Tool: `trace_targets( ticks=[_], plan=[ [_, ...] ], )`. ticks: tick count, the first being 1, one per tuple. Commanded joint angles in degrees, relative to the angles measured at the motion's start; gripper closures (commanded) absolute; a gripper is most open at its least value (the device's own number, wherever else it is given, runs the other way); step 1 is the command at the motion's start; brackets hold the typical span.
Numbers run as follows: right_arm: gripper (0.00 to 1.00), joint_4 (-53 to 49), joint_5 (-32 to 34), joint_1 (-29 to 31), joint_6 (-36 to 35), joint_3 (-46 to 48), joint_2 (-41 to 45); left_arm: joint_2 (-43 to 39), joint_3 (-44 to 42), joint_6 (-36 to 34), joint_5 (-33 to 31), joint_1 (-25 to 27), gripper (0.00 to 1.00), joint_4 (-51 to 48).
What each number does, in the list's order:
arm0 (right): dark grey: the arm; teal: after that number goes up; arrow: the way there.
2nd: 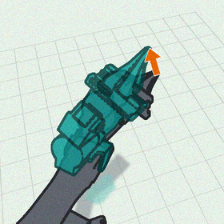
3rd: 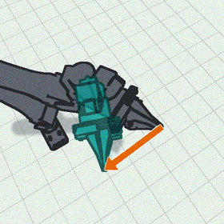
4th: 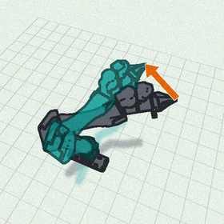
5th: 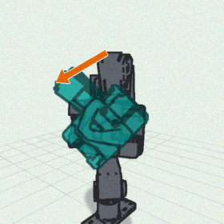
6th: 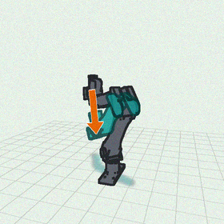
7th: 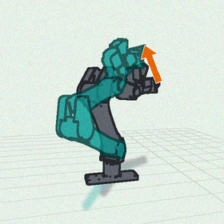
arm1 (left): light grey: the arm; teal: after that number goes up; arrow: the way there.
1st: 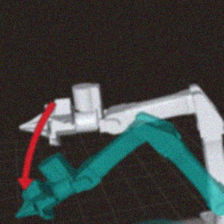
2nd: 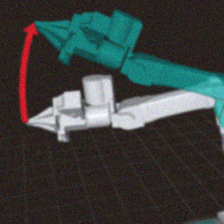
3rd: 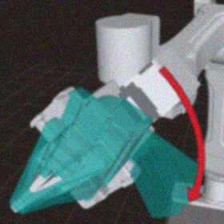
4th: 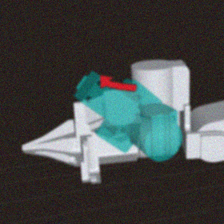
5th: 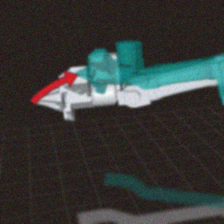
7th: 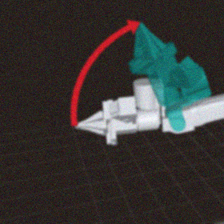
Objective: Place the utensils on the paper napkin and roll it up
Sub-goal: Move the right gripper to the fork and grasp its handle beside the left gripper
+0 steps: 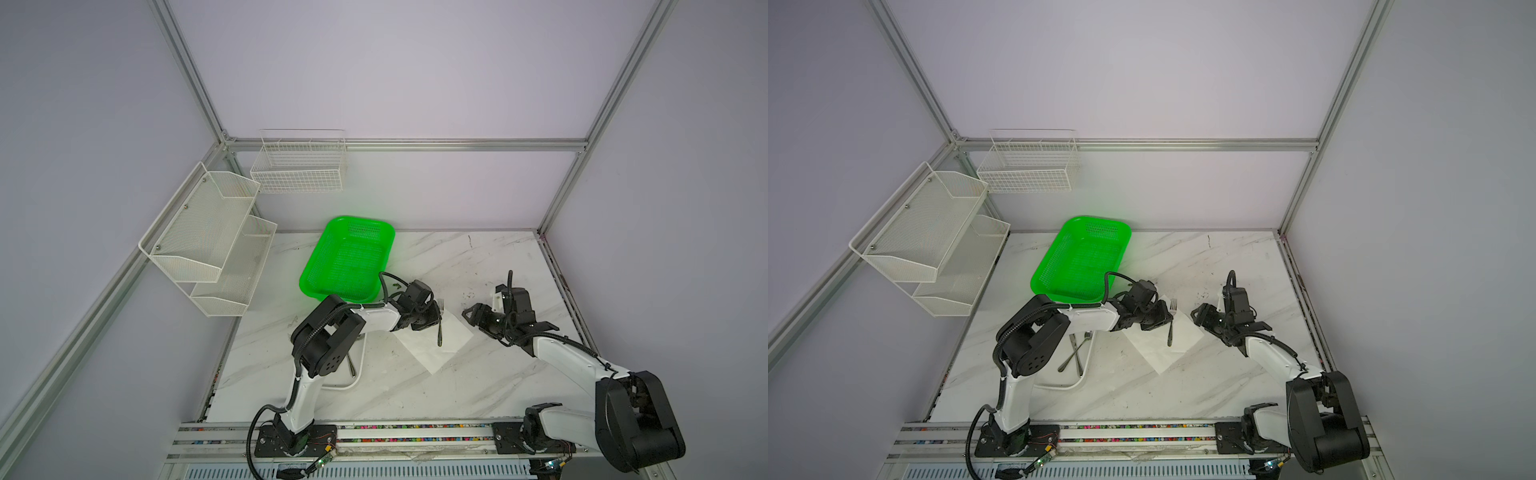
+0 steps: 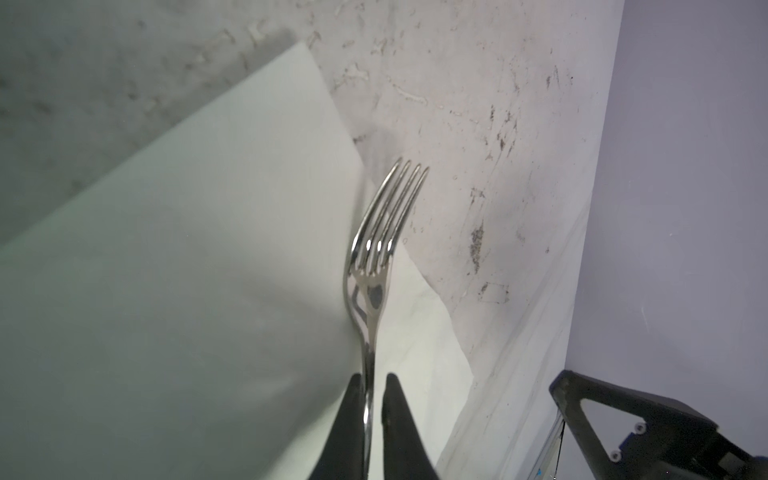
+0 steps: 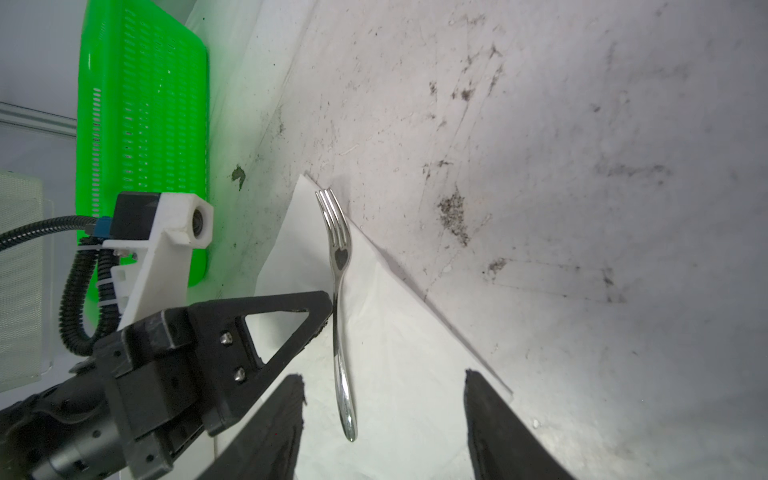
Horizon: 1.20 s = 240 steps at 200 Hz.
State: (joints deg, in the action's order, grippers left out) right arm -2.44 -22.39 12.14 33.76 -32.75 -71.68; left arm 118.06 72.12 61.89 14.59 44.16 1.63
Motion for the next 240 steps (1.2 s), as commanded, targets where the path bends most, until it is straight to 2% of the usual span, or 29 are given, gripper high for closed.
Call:
trace_targets(
  ticks=[1,39,63,77,84,102,116,138,170,240],
  plan=[
    [0.37,-0.91,-0.98,-0.25,-0.88,-0.73,-0.43,-3.52,-2.09,1.09,0.89,0.12,0.89,2.72],
    [0.37,-0.72,-1.39,-0.28,-1.04,-0.73,-0.4,-4.16,-3.58,1.48,0.34,0.12,0.89,2.73],
    [0.43,2.84,-8.19,-0.26,-1.65,-0.29,-1.18,-7.17,-4.81,0.03,-2.05,0.37,0.87,1.92],
    [0.46,3.71,-9.79,-0.1,-2.13,-0.46,-1.99,-9.17,-5.22,-1.63,-4.11,0.45,0.87,-0.38],
    [0.51,3.95,-10.65,0.0,-2.82,-0.89,-2.84,-9.97,-5.31,-2.51,-5.02,0.55,0.87,-1.84],
    [0.57,2.56,-10.95,1.18,-4.71,-3.14,-5.5,-11.91,-6.68,-3.72,-7.52,0.53,0.87,-4.62],
    [0.61,0.39,-9.21,3.54,-5.9,-5.64,-8.75,-13.42,-8.42,-4.29,-9.37,0.48,0.87,-5.91],
    [0.62,-3.45,-2.57,8.26,-6.95,-9.96,-13.74,-15.95,-11.4,-4.76,-11.75,0.49,0.88,-7.03],
    [0.62,-7.36,6.46,11.36,-7.71,-14.34,-18.72,-17.92,-13.27,-5.88,-13.24,0.49,0.88,-8.44],
    [0.65,-11.37,11.69,15.31,-9.4,-19.08,-23.57,-17.31,-14.24,-6.43,-13.62,0.46,0.89,-7.88]
  ],
)
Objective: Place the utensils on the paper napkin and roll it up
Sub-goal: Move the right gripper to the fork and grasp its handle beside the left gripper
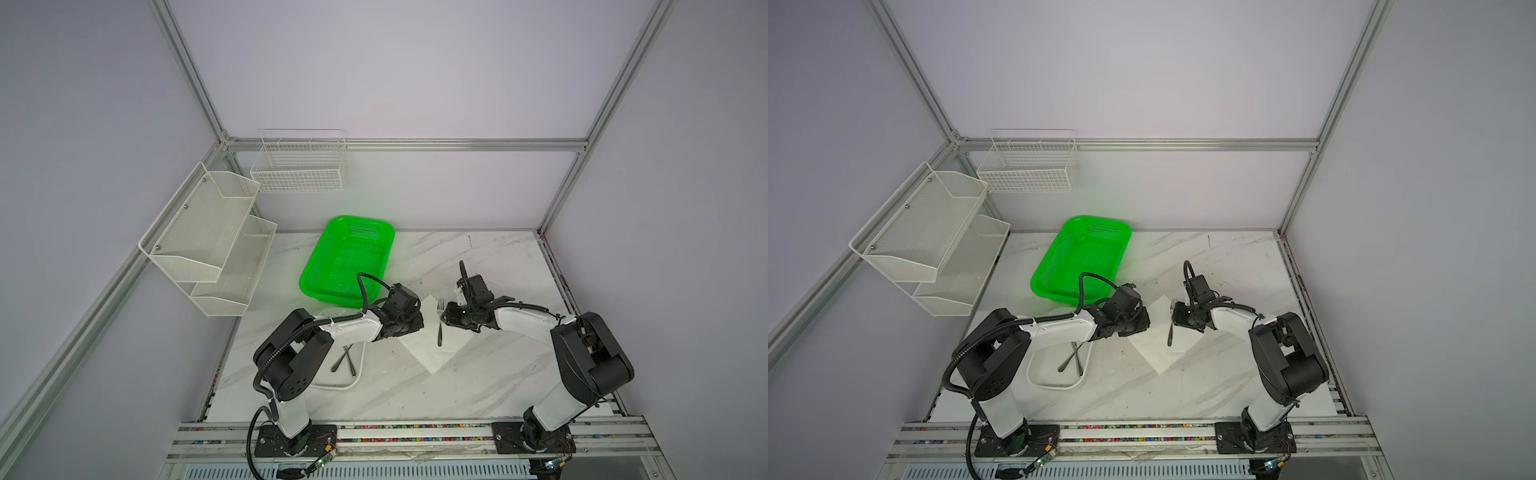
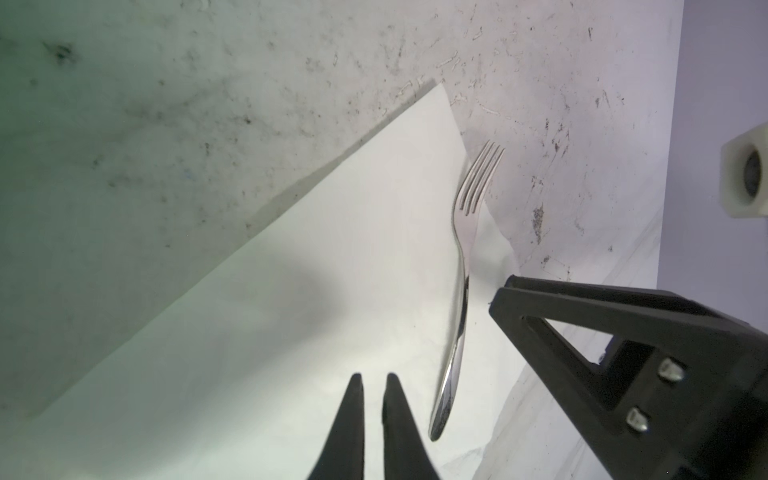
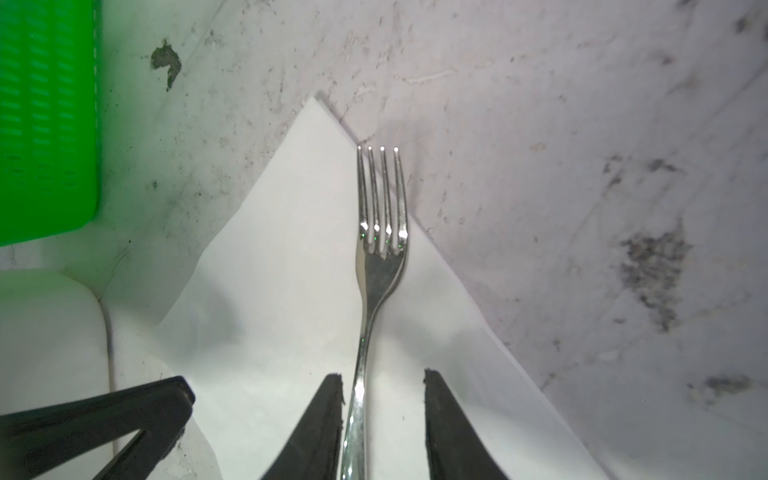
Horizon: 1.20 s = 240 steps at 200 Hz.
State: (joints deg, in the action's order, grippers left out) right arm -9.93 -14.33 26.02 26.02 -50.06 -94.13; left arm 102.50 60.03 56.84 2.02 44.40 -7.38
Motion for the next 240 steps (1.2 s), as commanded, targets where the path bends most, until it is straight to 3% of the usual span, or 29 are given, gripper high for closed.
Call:
trace_targets(
  ticks=[1,79,240],
  plan=[
    [0.65,-3.96,3.75,1.46,-1.67,-1.78,-1.18,-1.72,-2.17,-1.42,-1.05,0.23,0.89,1.17],
    [0.65,-8.11,8.43,4.78,-3.05,-5.78,-5.2,-0.49,-2.99,-1.49,-0.02,0.15,0.9,1.6],
    [0.79,-9.82,5.43,6.67,-4.0,-6.77,-4.35,1.35,-2.46,-1.73,0.44,0.0,0.91,0.79]
  ],
)
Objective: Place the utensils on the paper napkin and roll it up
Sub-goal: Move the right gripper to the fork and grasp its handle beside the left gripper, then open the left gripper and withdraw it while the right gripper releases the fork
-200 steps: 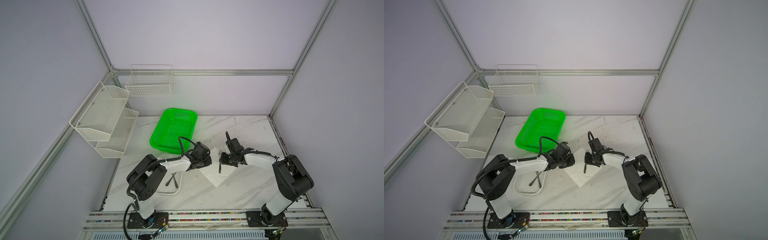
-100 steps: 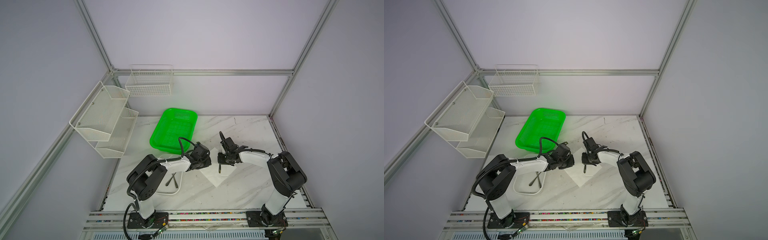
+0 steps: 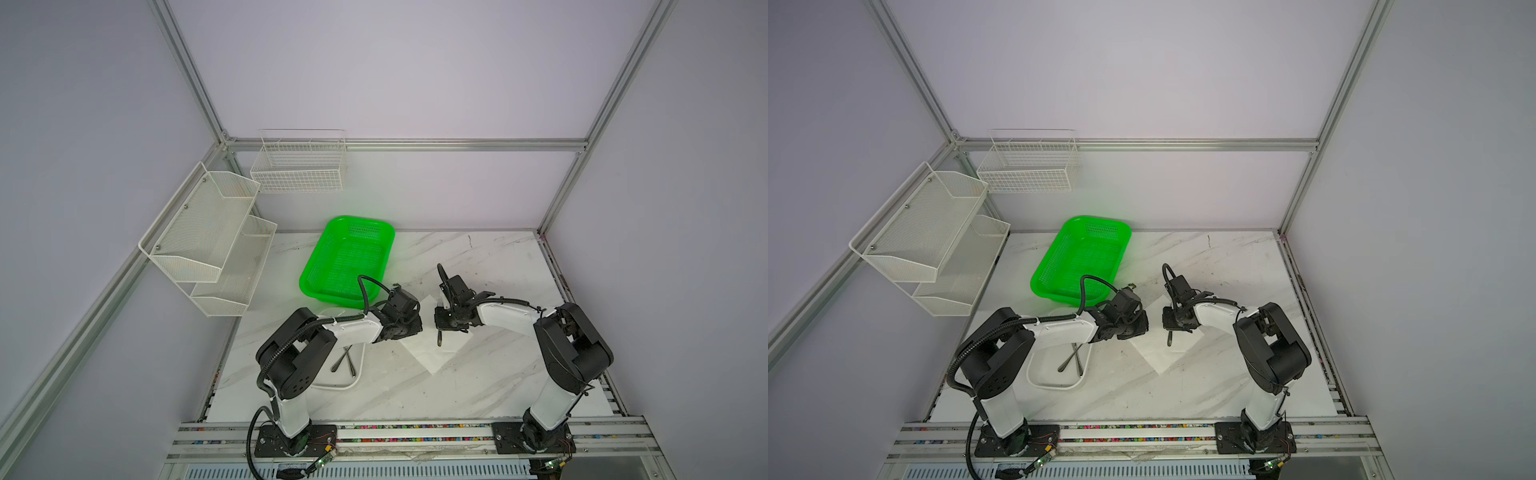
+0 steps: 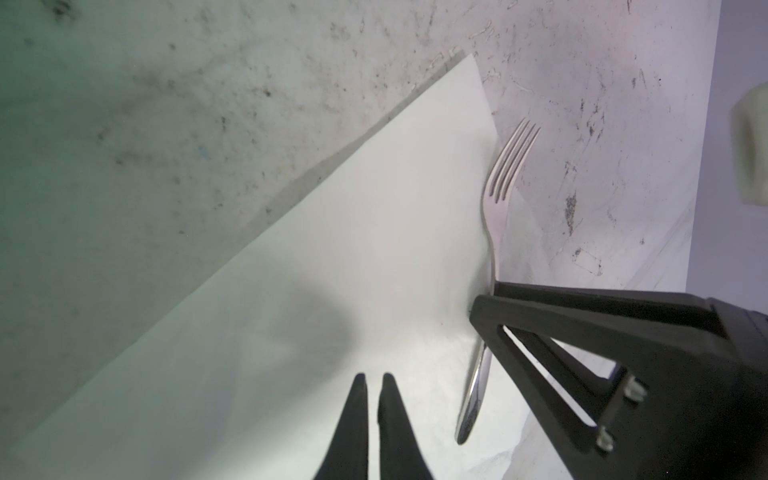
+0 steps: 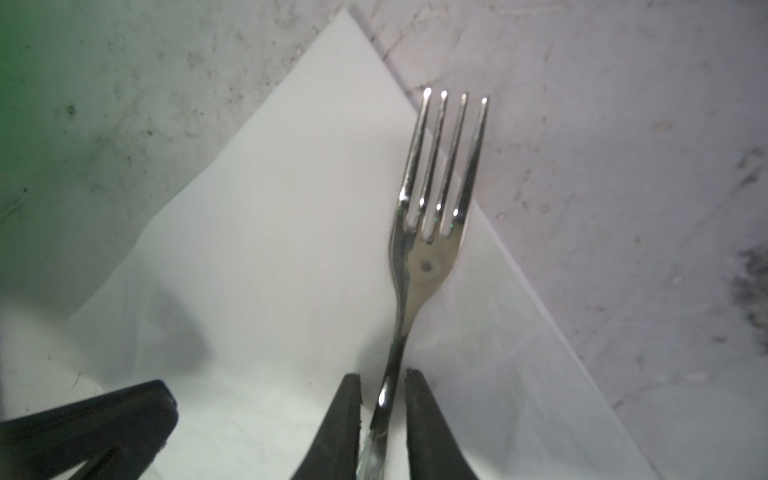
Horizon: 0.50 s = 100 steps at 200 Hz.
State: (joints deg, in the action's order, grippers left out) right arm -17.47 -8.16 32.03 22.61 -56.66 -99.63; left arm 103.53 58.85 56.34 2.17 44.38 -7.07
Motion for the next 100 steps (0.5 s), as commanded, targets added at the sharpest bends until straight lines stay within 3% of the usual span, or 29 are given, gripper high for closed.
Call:
trace_targets(
  ticks=[1,23,34,100],
  plan=[
    [0.79,-2.29,-0.77,0.66,-0.57,-0.19,1.09,0.34,-1.28,-1.23,0.29,0.06,0.91,0.52],
    [0.79,-2.47,-0.54,0.75,-0.58,-0.03,1.2,0.53,-1.19,-1.23,0.39,0.06,0.91,0.5],
    [0.85,-2.48,-0.8,0.84,-0.94,0.02,1.41,0.58,-1.19,-1.23,0.29,0.09,0.91,0.48],
    [0.85,-2.7,-1.33,0.93,-0.84,0.93,2.62,0.89,-1.28,-0.88,0.46,0.0,0.91,0.48]
  ],
)
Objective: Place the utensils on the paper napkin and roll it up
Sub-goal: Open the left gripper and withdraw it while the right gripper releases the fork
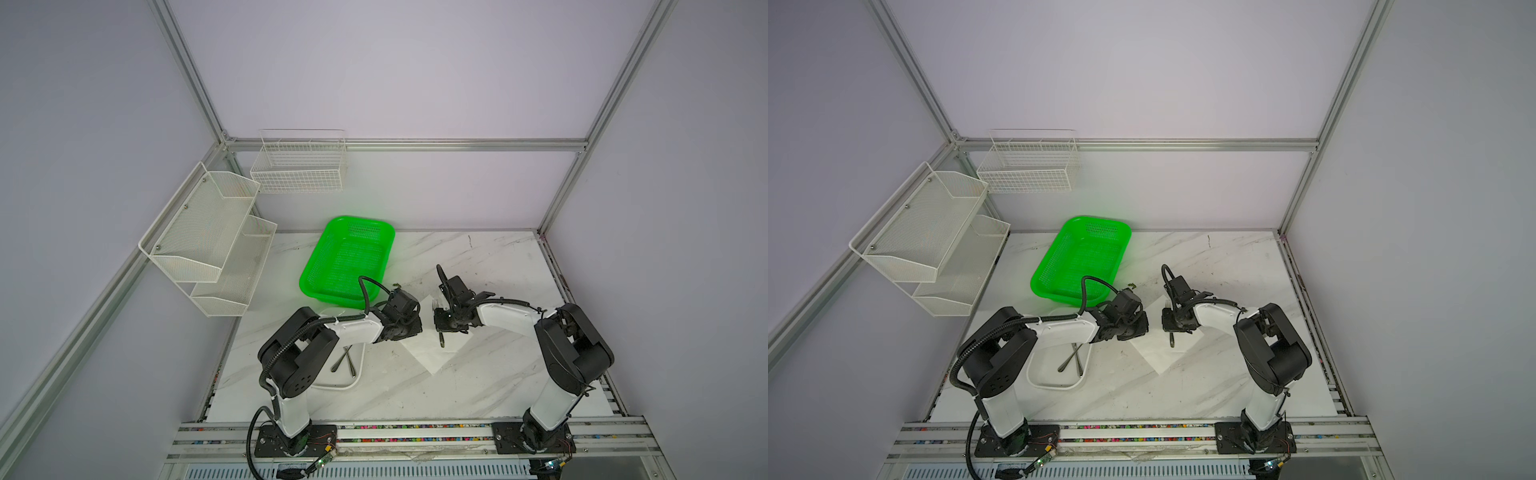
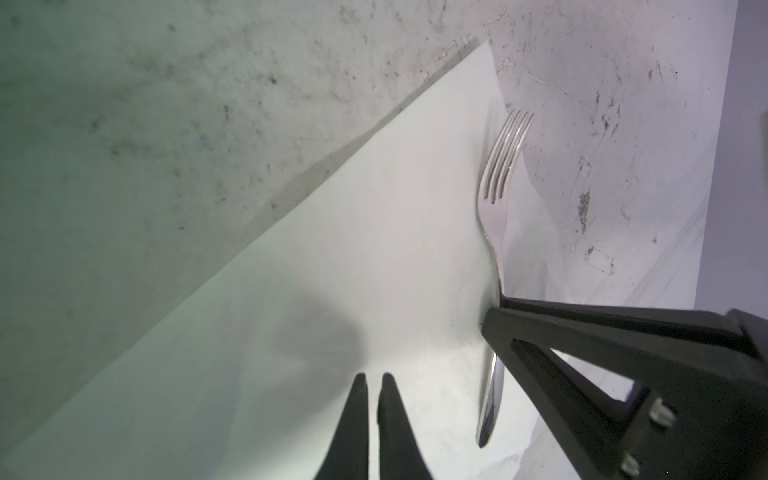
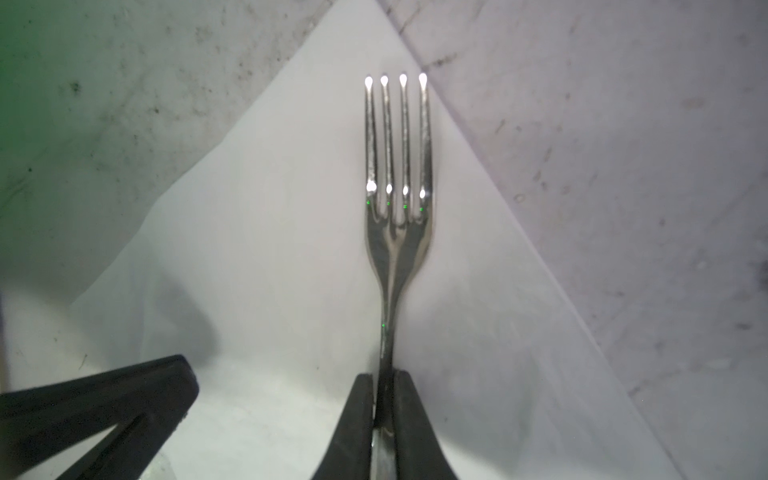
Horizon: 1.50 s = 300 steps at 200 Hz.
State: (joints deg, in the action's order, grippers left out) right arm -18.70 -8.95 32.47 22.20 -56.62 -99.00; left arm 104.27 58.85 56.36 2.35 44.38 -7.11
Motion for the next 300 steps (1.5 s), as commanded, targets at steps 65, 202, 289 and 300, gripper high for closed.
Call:
trace_targets(
  ticks=[65,202,289,300],
  plan=[
    [0.85,-0.44,-1.46,0.5,5.52,1.44,-0.09,-0.79,-1.08,-0.9,0.37,0.0,0.91,0.35],
    [0.87,1.38,0.95,0.49,11.2,4.05,2.83,-5.77,-0.93,-1.49,1.06,0.04,0.91,-0.27],
    [0.73,0.02,5.28,0.49,12.08,2.83,15.24,-20.43,-3.39,-7.52,-6.0,0.26,0.89,-7.27],
    [0.67,0.44,7.31,0.49,12.2,3.24,19.61,-22.7,-4.1,-8.68,-8.09,0.18,0.88,-9.33]
  ],
)
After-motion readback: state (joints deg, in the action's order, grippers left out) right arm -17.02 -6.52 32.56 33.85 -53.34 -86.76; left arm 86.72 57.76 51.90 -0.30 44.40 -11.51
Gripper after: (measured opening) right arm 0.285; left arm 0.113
